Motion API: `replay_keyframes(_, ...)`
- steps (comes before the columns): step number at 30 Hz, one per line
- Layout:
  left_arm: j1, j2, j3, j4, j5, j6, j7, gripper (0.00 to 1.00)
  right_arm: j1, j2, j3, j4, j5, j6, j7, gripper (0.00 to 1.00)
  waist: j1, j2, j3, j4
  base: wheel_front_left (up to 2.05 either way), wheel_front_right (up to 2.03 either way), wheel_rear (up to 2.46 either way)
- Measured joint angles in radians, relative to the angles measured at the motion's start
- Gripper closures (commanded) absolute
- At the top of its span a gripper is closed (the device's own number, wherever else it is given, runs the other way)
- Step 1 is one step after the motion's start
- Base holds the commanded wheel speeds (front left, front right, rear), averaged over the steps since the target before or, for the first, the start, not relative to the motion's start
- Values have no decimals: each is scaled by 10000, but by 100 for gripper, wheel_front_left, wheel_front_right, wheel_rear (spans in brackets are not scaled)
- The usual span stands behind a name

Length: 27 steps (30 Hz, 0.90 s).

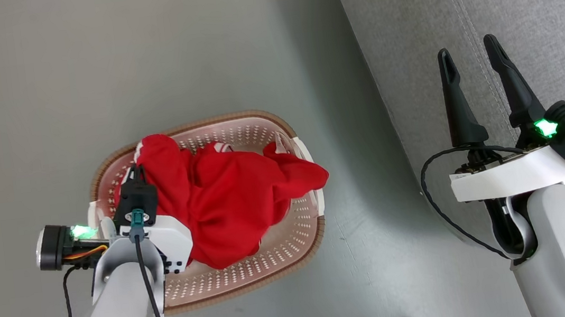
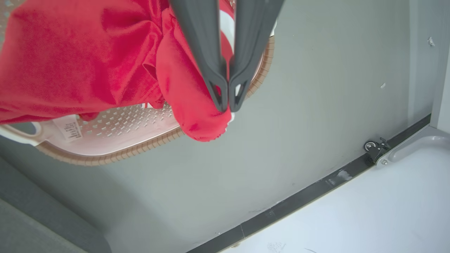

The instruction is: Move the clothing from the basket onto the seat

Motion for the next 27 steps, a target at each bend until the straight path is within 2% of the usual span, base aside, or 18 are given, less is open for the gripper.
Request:
replay_keyframes(14,492,-105,29,-1716,-211,-19,-8,100,23,-184,-282,261,-314,0,0,0,0,0,-1002,506,0,0,0)
replay_keyframes(20,597,-286,-46,-2769,-512,-516,-10,100,55,-238,-311,278,-523,0,0,0,0,0,-1502,702,0,0,0)
replay_keyframes(27,861,-297,-38,-3781,-702,-663,-10,100,251,-343,-286,322,-617,0,0,0,-1,0,-2101,904,0,0,0)
